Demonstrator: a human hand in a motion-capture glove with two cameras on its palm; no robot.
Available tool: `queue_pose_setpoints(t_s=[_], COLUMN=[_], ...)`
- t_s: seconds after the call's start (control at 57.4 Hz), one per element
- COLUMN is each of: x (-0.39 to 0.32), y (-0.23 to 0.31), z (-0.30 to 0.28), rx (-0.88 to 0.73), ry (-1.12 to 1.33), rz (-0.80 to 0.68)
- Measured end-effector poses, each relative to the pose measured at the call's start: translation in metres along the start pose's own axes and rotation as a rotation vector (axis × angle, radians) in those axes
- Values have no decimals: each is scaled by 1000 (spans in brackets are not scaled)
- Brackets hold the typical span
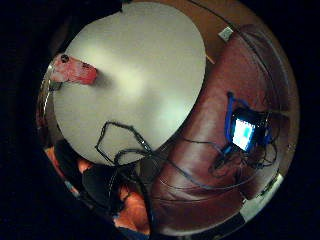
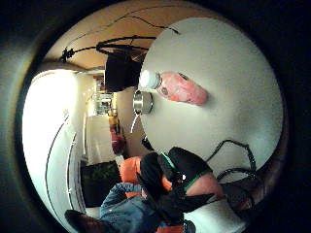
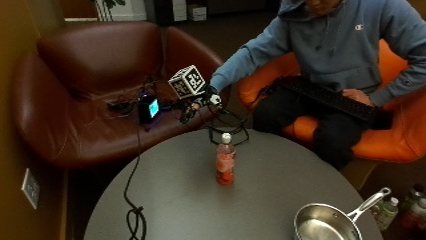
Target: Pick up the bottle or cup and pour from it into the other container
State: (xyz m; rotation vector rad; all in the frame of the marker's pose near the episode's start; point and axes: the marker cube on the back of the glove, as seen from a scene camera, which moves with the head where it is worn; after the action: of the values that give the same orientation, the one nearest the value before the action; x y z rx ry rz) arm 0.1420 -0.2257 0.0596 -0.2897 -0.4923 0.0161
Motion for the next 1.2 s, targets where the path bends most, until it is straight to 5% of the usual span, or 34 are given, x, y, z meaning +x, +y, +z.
queue_pose_setpoints(t_s=[0.696,1.201], x=[15,-8], y=[-30,-58], z=[54,97], rx=[-20,31], ry=[-185,-552], rz=[-38,-42])
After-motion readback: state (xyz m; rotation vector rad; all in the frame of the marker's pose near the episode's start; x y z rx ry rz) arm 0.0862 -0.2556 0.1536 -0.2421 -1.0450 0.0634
